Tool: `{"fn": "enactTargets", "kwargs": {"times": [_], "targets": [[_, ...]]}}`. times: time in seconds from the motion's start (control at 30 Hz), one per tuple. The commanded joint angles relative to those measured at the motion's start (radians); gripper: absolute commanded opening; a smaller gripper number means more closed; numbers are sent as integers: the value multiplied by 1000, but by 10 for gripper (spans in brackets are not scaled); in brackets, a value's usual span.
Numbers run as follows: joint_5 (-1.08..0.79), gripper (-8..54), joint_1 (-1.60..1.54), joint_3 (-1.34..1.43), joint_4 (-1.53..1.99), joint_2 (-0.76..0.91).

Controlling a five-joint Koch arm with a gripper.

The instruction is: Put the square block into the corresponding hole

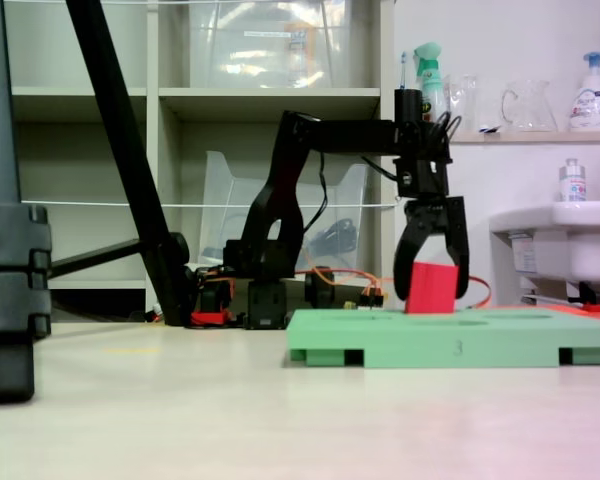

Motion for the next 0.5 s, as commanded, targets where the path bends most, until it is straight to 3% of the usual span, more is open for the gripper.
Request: {"fn": "enactTargets", "kwargs": {"times": [0.0, 0.13, 0.33, 0.47], "targets": [[-14, 361, -17, -14, -107, 0], [-77, 521, -25, 74, -150, 52], [-275, 521, 17, 262, -224, 316], [-540, 519, 87, 321, -225, 526]]}}
